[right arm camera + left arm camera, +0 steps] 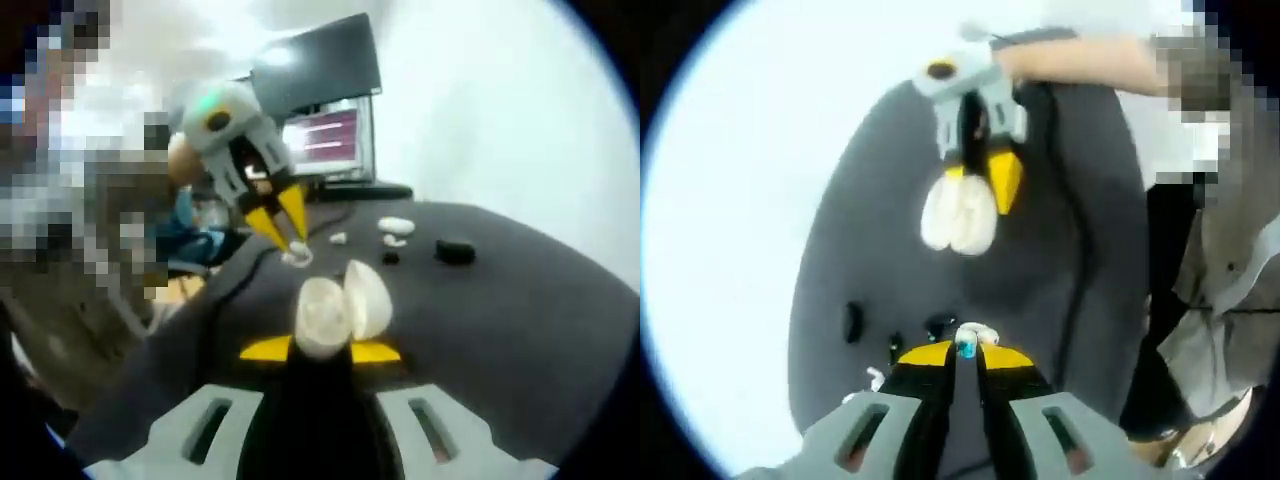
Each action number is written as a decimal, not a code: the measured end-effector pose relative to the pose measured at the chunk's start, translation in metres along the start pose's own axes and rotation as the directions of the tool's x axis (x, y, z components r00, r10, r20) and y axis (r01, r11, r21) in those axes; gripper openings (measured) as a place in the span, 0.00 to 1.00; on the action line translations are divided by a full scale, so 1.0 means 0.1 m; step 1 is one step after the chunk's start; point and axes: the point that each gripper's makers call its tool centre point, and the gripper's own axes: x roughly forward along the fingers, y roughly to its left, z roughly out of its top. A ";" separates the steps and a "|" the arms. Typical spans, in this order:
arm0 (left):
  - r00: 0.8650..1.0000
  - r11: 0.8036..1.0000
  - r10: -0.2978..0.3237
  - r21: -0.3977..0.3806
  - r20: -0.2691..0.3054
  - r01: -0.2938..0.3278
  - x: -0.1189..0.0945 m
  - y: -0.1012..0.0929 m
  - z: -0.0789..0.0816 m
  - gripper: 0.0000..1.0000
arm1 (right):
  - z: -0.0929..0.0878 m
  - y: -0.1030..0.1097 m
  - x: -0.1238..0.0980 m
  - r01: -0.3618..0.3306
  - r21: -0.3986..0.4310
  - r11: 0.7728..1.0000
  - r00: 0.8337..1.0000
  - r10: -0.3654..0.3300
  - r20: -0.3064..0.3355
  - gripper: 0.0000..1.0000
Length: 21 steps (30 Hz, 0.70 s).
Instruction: Pick up three earphones and place each one into its charging case using tactile feedback, ensure that each earphone is properly inserted and securely positioned inside the case.
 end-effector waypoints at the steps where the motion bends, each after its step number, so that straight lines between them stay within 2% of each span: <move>1: 0.999 1.000 -0.022 -0.011 0.026 0.022 -0.01 -0.03 0.04 0.08 | 0.00 0.00 0.00 0.000 0.001 1.000 1.000 0.000 0.000 0.21; 2: 0.999 0.999 -0.033 -0.022 0.042 0.034 -0.02 -0.04 0.07 0.09 | 0.00 0.00 0.00 -0.001 0.002 1.000 1.000 0.001 0.000 0.21; 7: 0.999 1.000 -0.016 -0.013 0.039 0.016 -0.08 0.05 0.02 0.10 | 0.00 0.00 0.01 0.000 0.001 1.000 1.000 0.000 0.000 0.21; 10: 1.000 0.999 -0.019 -0.050 0.020 0.020 -0.07 0.08 -0.09 0.09 | 0.00 0.00 0.01 -0.001 0.002 1.000 1.000 0.001 0.000 0.21; 12: 0.999 0.995 -0.049 -0.083 -0.003 0.048 -0.04 0.05 -0.19 0.08 | 0.00 0.00 0.01 -0.001 0.002 1.000 1.000 0.001 0.000 0.21; 13: 0.996 0.989 -0.085 -0.125 -0.006 0.083 -0.02 0.00 -0.24 0.08 | 0.00 0.00 0.01 -0.001 0.003 1.000 1.000 0.001 0.000 0.21; 15: 0.990 0.963 -0.136 -0.227 0.044 0.142 0.02 -0.06 -0.24 0.06 | 0.00 0.00 0.01 -0.001 0.001 1.000 1.000 0.001 0.000 0.21; 18: 0.983 0.928 -0.142 -0.329 0.116 0.173 0.05 -0.02 -0.23 0.05 | 0.00 -0.01 0.00 0.000 -0.003 1.000 1.000 0.000 0.001 0.21; 21: 0.967 0.871 -0.157 -0.434 0.199 0.231 0.08 0.00 -0.21 0.13 | 0.00 -0.01 0.00 -0.001 -0.003 1.000 1.000 0.001 0.001 0.21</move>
